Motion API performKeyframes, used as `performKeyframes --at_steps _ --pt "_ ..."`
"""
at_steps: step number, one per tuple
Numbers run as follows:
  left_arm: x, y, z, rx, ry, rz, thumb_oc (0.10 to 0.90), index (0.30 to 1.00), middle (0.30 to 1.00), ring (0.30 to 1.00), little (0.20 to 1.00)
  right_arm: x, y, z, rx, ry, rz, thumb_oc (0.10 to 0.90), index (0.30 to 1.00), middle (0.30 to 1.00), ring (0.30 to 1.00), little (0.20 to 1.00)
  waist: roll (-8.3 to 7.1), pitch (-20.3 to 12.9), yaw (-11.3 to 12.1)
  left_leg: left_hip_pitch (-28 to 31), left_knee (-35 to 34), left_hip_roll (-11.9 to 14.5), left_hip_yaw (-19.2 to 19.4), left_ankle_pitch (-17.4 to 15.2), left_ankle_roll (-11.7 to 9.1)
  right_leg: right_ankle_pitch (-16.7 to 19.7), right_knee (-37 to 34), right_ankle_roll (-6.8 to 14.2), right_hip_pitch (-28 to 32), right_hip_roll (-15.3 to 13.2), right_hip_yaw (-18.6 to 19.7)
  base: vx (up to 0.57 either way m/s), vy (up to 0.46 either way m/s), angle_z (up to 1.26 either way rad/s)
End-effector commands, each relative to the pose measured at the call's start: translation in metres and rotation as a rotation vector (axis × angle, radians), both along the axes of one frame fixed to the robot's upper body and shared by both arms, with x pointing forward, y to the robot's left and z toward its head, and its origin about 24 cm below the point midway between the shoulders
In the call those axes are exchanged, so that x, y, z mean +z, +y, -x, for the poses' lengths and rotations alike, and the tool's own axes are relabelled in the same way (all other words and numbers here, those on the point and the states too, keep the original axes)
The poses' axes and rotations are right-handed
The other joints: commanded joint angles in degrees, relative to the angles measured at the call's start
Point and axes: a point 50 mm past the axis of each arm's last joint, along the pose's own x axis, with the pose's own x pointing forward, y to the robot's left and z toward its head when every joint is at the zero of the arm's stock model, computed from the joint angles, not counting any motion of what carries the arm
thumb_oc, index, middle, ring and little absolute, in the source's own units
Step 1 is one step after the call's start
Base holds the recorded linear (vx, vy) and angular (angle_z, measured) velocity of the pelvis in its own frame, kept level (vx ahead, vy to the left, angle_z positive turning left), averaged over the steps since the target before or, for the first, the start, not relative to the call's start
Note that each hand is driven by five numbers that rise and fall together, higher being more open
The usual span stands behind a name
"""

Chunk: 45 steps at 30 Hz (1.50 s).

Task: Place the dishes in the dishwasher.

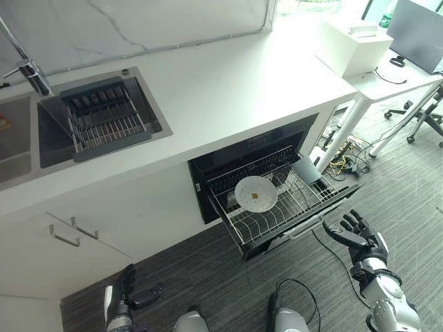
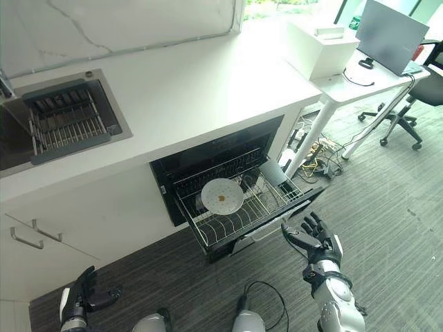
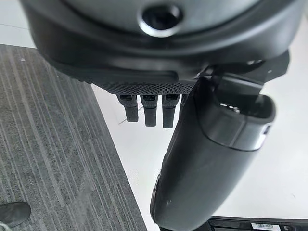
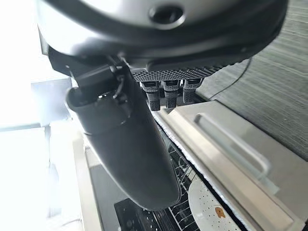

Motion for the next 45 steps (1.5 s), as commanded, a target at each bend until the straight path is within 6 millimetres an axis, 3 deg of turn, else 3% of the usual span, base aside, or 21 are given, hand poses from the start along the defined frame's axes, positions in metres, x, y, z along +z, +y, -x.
performKeyframes --at_steps 1,7,9,13,19,26,30,36,39,42,44,45 --pt "0.022 0.017 -0.016 -0.045 -0.121 -0.095 0.8 0.9 0.9 0.9 0.9 0.029 -0.019 -0.02 -0.076 -0.152 -0.008 0.8 0.9 0.9 0.9 0.9 0.25 -0.6 1.2 5.4 -3.5 2.1 1.0 -3.5 -0.7 -8.6 6.0 5.1 0.5 -2.4 -1.6 0.0 0.0 0.0" --pt "0.019 0.015 -0.02 -0.083 -0.086 -0.098 0.8 0.9 0.9 0.9 0.9 -0.014 -0.018 -0.011 -0.141 0.035 -0.165 0.8 0.9 0.9 0.9 0.9 0.84 -0.9 2.5 5.7 -3.5 1.7 0.6 -3.5 -0.9 -8.6 6.0 5.0 1.3 -2.7 -2.8 0.01 -0.011 0.02" --pt "0.014 0.014 -0.02 -0.104 -0.043 -0.101 0.8 0.9 0.9 0.9 0.9 -0.029 -0.028 -0.013 -0.167 0.131 -0.164 0.8 0.9 0.9 0.9 0.9 1.78 -1.4 4.1 5.7 -3.5 1.1 -0.2 -3.6 -1.0 -8.7 6.0 5.0 1.9 -3.1 -3.7 0.05 -0.034 0.18" --pt "0.012 0.013 -0.02 -0.113 -0.033 -0.101 0.8 0.9 0.9 0.9 0.9 -0.035 -0.038 -0.011 -0.171 0.205 -0.128 0.8 0.9 0.9 0.9 0.9 2.7 -1.7 5.1 5.5 -3.5 0.4 -0.8 -3.6 -0.9 -8.8 6.0 5.1 2.2 -3.7 -4.4 0.01 0.011 0.21" --pt "0.012 0.013 -0.023 -0.121 -0.019 -0.098 0.8 0.9 0.9 0.9 0.9 -0.026 -0.049 -0.022 -0.132 0.24 -0.022 0.8 0.9 0.9 0.9 0.9 3.67 -1.7 6.6 5.5 -3.5 -0.5 -1.9 -3.6 -0.7 -8.6 6.0 5.3 2.9 -4.6 -5.2 0.02 0.015 0.12" --pt "0.013 0.009 -0.026 -0.164 -0.006 -0.083 0.8 0.9 0.9 0.9 0.9 0.018 -0.065 -0.057 -0.097 0.159 0.132 0.8 0.9 0.9 0.9 0.9 4.69 -1.3 8.6 4.6 -3.5 -2.0 -3.3 -3.4 -0.6 -8.0 6.0 5.8 3.0 -6.2 -6.5 0.02 0.034 0.18" --pt "0.006 0.008 -0.017 -0.158 0.027 -0.069 0.8 0.9 0.9 0.9 0.9 0.054 -0.073 -0.082 -0.046 0.117 0.261 0.8 0.9 0.9 0.9 0.9 5.41 -0.8 10.2 3.7 -3.5 -3.3 -4.6 -3.2 -0.3 -7.4 6.0 6.2 2.7 -7.4 -7.2 0.08 0.081 0.06" --pt "0.003 0.0 -0.021 -0.178 0.021 -0.042 0.8 0.9 0.9 0.9 0.9 0.105 -0.09 -0.104 -0.01 0.055 0.42 0.8 0.9 0.9 0.9 0.9 7.67 0.7 12.1 1.1 -3.5 -5.4 -6.4 -2.3 -0.1 -6.1 6.0 6.6 1.1 -9.6 -7.9 0.05 0.132 0.17" --pt "0.003 -0.003 -0.023 -0.194 0.011 -0.038 0.8 0.9 0.9 0.9 0.9 0.138 -0.096 -0.114 -0.002 0.004 0.506 0.8 0.9 0.9 0.9 0.9 9.19 2.1 13.0 -0.6 -3.5 -6.5 -7.2 -1.7 -0.1 -5.5 6.0 6.5 0.1 -10.9 -8.1 0.03 0.162 0.27" --pt "0.001 -0.003 -0.018 -0.166 0.01 -0.022 0.8 0.9 0.9 0.9 0.9 0.203 -0.095 -0.131 0.016 -0.077 0.709 0.8 0.9 0.9 0.9 0.9 11.73 4.2 15.0 -3.4 -3.5 -9.1 -9.5 -0.6 0.1 -4.6 6.0 6.6 -0.8 -13.6 -8.8 0.15 0.321 0.31" --pt "0.002 -0.001 -0.016 -0.155 0.009 -0.024 0.8 0.9 0.9 0.9 0.9 0.215 -0.094 -0.134 0.013 -0.09 0.75 0.8 0.9 0.9 0.9 0.9 11.98 4.5 15.7 -3.8 -3.5 -9.6 -10.1 -0.4 0.1 -4.4 6.0 6.7 -0.8 -14.2 -9.0 0.15 0.129 0.41" --pt "0.004 0.003 -0.015 -0.145 0.008 -0.03 0.8 0.9 0.9 0.9 0.9 0.233 -0.097 -0.135 -0.005 -0.106 0.79 0.8 0.9 0.9 0.9 0.9 12.12 4.8 16.8 -4.3 -3.5 -10.3 -11.2 -0.2 0.2 -4.3 6.0 6.8 -0.5 -14.8 -9.5 0.2 0.116 0.3"
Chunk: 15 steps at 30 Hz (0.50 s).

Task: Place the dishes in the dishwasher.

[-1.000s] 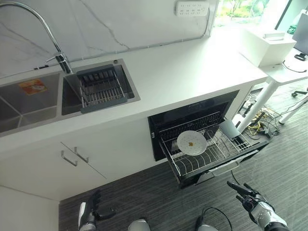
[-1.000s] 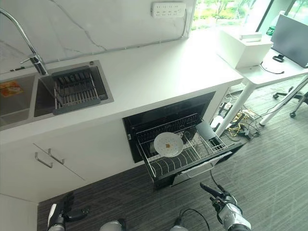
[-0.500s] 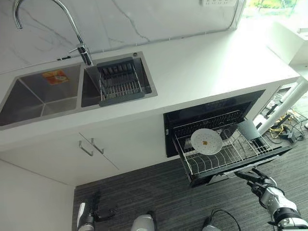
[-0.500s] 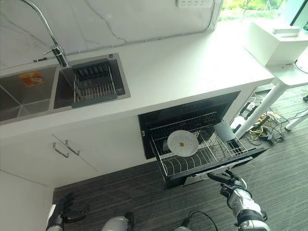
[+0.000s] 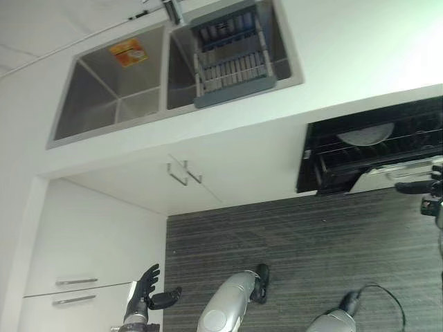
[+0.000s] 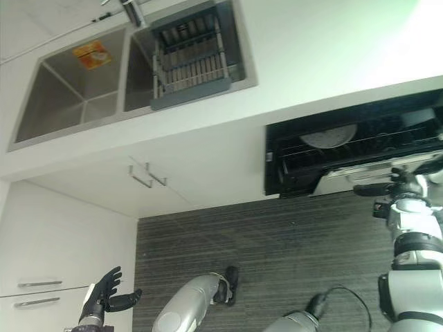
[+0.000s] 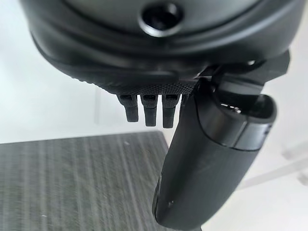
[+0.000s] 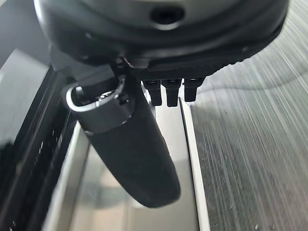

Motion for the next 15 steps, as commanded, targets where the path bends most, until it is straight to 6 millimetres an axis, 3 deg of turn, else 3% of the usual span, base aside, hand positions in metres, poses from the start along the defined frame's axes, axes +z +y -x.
performKeyframes --at_steps 1,6,9,12,15 --pt "0.024 0.026 -0.013 0.024 -0.115 -0.066 0.8 0.9 0.9 0.9 0.9 0.098 0.038 -0.047 0.232 -0.331 0.135 0.8 0.9 0.9 0.9 0.9 -0.16 -5.3 5.1 5.4 -11.5 7.8 -4.4 3.2 -9.8 -6.5 6.9 4.4 -3.6 1.7 0.8 0.2 0.093 0.12" --pt "0.028 0.037 -0.007 0.021 -0.078 -0.086 0.8 0.9 0.9 0.9 0.9 0.166 0.027 -0.037 0.149 -0.468 0.217 0.8 0.9 0.9 0.9 0.9 -0.11 -5.7 8.3 5.1 -11.5 6.5 -7.0 2.7 -10.1 -7.3 6.9 5.7 -1.4 0.2 -0.8 0.18 0.035 0.32" --pt "0.031 0.045 -0.002 0.028 -0.06 -0.101 0.8 0.9 0.9 0.9 0.9 0.19 0.032 -0.035 0.157 -0.553 0.25 0.8 0.9 0.9 0.9 0.9 -0.75 -6.2 9.2 5.3 -11.5 6.6 -7.4 2.8 -10.3 -7.4 6.9 6.0 -0.4 0.2 -1.4 0.1 0.006 0.22" --pt "0.035 0.05 -0.002 0.024 -0.07 -0.109 0.8 0.9 0.9 0.9 0.9 0.198 0.032 -0.033 0.163 -0.573 0.232 0.8 0.9 0.9 0.9 0.9 -1.78 -6.5 9.7 5.5 -11.5 6.8 -7.7 2.7 -10.4 -7.3 6.9 6.2 0.2 0.3 -2.1 0.05 -0.047 0.04" --pt "0.041 0.053 -0.004 0.007 -0.086 -0.116 0.8 0.9 0.9 0.9 0.9 0.19 0.028 -0.032 0.187 -0.529 0.206 0.8 0.9 0.9 0.9 0.9 -2.85 -6.8 10.0 5.7 -11.5 7.1 -8.0 2.7 -10.4 -7.3 6.9 6.3 0.8 0.7 -2.6 0.03 -0.076 0.07"
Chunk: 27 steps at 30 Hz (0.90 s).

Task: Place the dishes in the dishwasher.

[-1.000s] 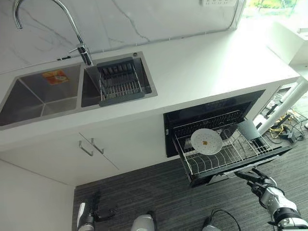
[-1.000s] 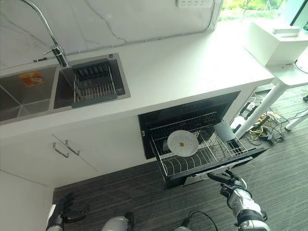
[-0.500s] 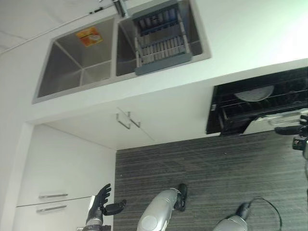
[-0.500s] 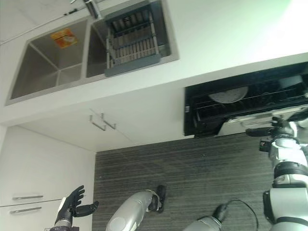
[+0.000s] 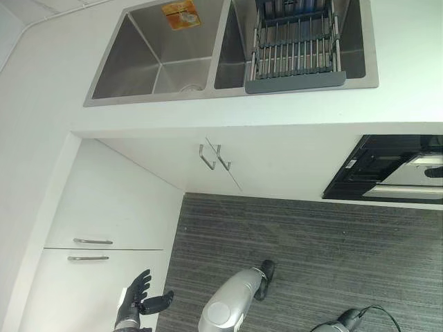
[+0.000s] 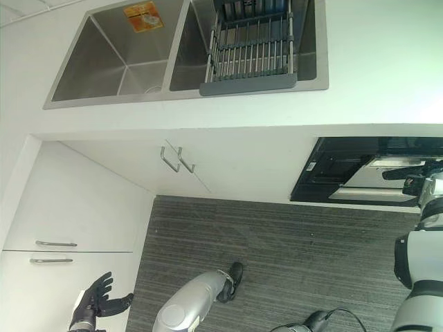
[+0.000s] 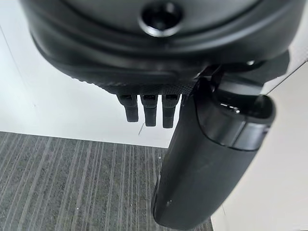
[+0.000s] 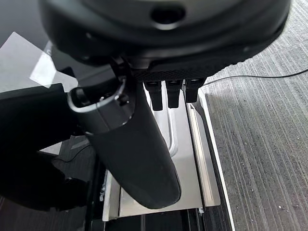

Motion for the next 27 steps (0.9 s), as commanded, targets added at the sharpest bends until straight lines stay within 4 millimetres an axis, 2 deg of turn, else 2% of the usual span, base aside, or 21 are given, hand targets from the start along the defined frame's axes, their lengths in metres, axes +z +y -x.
performKeyframes --at_steps 1,2,5,7,9,10,13,16,18,19,23,27 --pt "0.032 0.045 -0.002 -0.011 -0.06 -0.132 0.8 0.9 0.9 0.9 0.9 0.135 0.044 -0.031 0.315 -0.47 0.371 0.8 0.9 0.9 0.9 0.9 -2.36 -7.8 4.8 4.7 -7.9 7.8 -2.5 -0.4 -9.0 -7.7 9.5 4.2 -3.9 -0.6 2.4 0.01 -0.116 0.04" --pt "0.034 0.045 -0.004 -0.023 -0.066 -0.137 0.8 0.9 0.9 0.9 0.9 0.128 0.043 -0.032 0.33 -0.442 0.35 0.8 0.9 0.9 0.9 0.9 -2.74 -7.8 4.8 4.8 -7.9 8.1 -2.5 -0.4 -9.0 -7.6 9.5 4.2 -3.7 -0.4 2.3 0.0 -0.162 0.04" --pt "0.041 0.05 -0.008 -0.042 -0.078 -0.155 0.8 0.9 0.9 0.9 0.9 0.088 0.038 -0.034 0.392 -0.328 0.227 0.8 0.9 0.9 0.9 0.9 -4.23 -7.6 4.7 5.2 -7.9 9.1 -2.2 -0.5 -9.0 -7.5 9.5 4.3 -3.2 0.5 2.0 -0.02 -0.158 -0.04" --pt "0.045 0.053 -0.011 -0.042 -0.092 -0.16 0.8 0.9 0.9 0.9 0.9 0.055 0.04 -0.035 0.484 -0.224 0.125 0.8 0.9 0.9 0.9 0.9 -5.02 -7.3 4.3 5.3 -7.9 9.7 -2.0 -0.5 -9.0 -7.7 9.5 4.2 -3.1 1.3 2.0 -0.06 -0.142 -0.07" --pt "0.048 0.056 -0.014 -0.046 -0.104 -0.166 0.8 0.9 0.9 0.9 0.9 0.032 0.042 -0.034 0.525 -0.181 0.068 0.8 0.9 0.9 0.9 0.9 -5.69 -7.0 4.1 5.4 -7.9 10.2 -1.9 -0.5 -9.0 -7.6 9.5 4.3 -3.2 1.9 2.1 -0.12 -0.132 -0.05" --pt "0.052 0.058 -0.017 -0.053 -0.116 -0.173 0.8 0.9 0.9 0.9 0.9 0.011 0.044 -0.031 0.546 -0.164 0.016 0.8 0.9 0.9 0.9 0.9 -6.21 -6.7 3.7 4.8 -7.9 10.5 -1.4 0.9 -8.6 -6.3 9.5 3.5 -3.9 2.0 1.4 -0.19 -0.156 -0.05" --pt "0.06 0.06 -0.023 -0.065 -0.153 -0.195 0.8 0.9 0.9 0.9 0.9 -0.034 0.062 -0.027 0.607 -0.146 -0.058 0.8 0.9 0.9 0.9 0.9 -7.54 -6.2 2.5 5.0 -7.9 11.5 -0.5 0.6 -8.5 -6.1 9.5 3.5 -4.2 3.1 1.9 -0.12 -0.17 0.02" --pt "0.065 0.062 -0.026 -0.043 -0.19 -0.191 0.8 0.9 0.9 0.9 0.9 -0.076 0.089 -0.019 0.658 -0.126 -0.106 0.8 0.9 0.9 0.9 0.9 -8.8 -5.6 0.7 5.5 -7.9 12.9 0.8 0.2 -8.2 -6.3 9.5 3.5 -4.6 4.5 3.0 -0.12 -0.172 -0.14" --pt "0.062 0.063 -0.025 -0.023 -0.17 -0.14 0.8 0.9 0.9 0.9 0.9 -0.101 0.103 -0.011 0.668 -0.131 -0.16 0.8 0.9 0.9 0.9 0.9 -9.48 -5.6 -0.4 6.0 -7.9 13.6 1.7 -0.2 -8.1 -6.4 9.5 3.4 -5.0 5.4 3.9 -0.12 -0.154 -0.15" --pt "0.055 0.06 -0.021 -0.025 -0.146 -0.072 0.8 0.9 0.9 0.9 0.9 -0.119 0.111 -0.003 0.665 -0.138 -0.203 0.8 0.9 0.9 0.9 0.9 -9.98 -5.9 -1.5 6.4 -7.9 14.1 2.4 -0.6 -8.0 -6.7 9.5 3.3 -5.1 6.1 4.7 -0.12 -0.148 -0.19" --pt "0.043 0.048 -0.016 -0.075 -0.129 0.09 0.8 0.9 0.9 0.9 0.9 -0.156 0.132 0.019 0.657 -0.162 -0.308 0.8 0.9 0.9 0.9 0.9 -10.96 -7.5 -4.5 8.2 -7.9 15.9 4.7 -1.5 -7.9 -7.7 9.5 3.0 -5.5 8.0 6.8 -0.1 -0.122 -0.41" --pt "0.04 0.04 -0.02 -0.115 -0.144 0.173 0.8 0.9 0.9 0.9 0.9 -0.174 0.138 0.033 0.673 -0.147 -0.341 0.8 0.9 0.9 0.9 0.9 -11.2 -8.6 -6.4 9.4 -7.9 16.7 5.6 -1.8 -8.0 -8.8 9.5 2.9 -5.5 9.2 7.9 -0.08 -0.061 -0.33"
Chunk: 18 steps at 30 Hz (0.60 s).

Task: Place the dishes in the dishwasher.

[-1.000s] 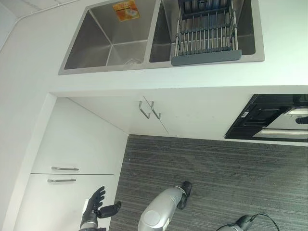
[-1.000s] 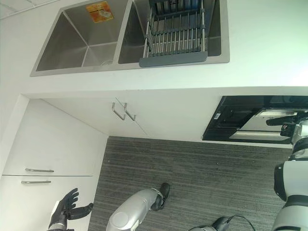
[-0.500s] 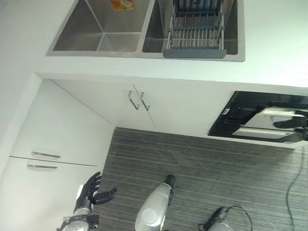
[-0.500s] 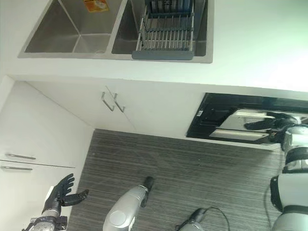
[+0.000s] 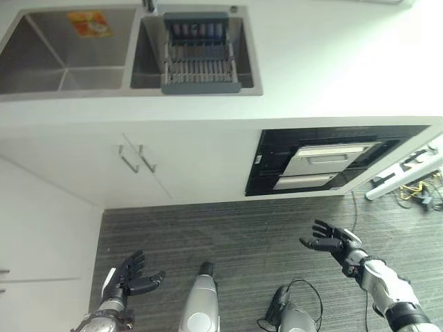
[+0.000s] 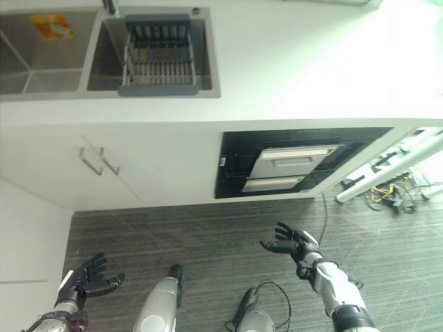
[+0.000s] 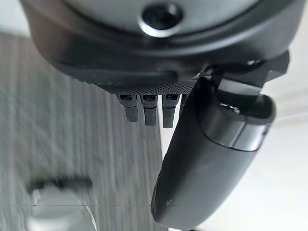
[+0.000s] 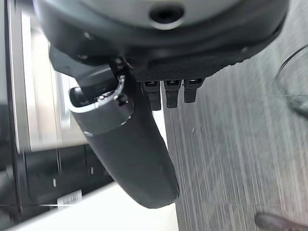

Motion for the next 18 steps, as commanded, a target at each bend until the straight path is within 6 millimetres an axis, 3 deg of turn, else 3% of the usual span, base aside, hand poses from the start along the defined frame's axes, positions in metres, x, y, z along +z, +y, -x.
performKeyframes --at_steps 1,10,18 --pt "0.013 0.005 0.0 -0.078 -0.067 -0.003 0.8 0.9 0.9 0.9 0.9 0.045 -0.016 -0.032 -0.018 -0.261 0.016 0.8 0.9 0.9 0.9 0.9 1.14 -4.8 1.7 6.0 -3.7 1.8 3.8 -4.9 -0.6 -5.0 4.3 6.2 -0.4 -2.9 1.8 -0.1 -0.054 -0.26" --pt "0.01 -0.023 -0.023 -0.143 -0.127 0.091 0.8 0.9 0.9 0.9 0.9 -0.014 0.027 0.012 0.037 -0.153 -0.133 0.8 0.9 0.9 0.9 0.9 1.09 -8.4 -1.7 8.8 -3.7 4.1 6.1 -5.0 -1.9 -7.9 4.3 4.3 1.5 -1.0 2.5 -0.05 0.001 -0.17" --pt "0.008 -0.037 -0.035 -0.147 -0.169 0.11 0.8 0.9 0.9 0.9 0.9 -0.039 0.051 0.034 0.109 -0.079 -0.149 0.8 0.9 0.9 0.9 0.9 1.6 -10.0 -3.6 11.2 -3.7 3.9 7.3 -6.1 -2.0 -8.5 4.3 4.0 3.2 -1.3 2.2 -0.02 0.079 -0.01"
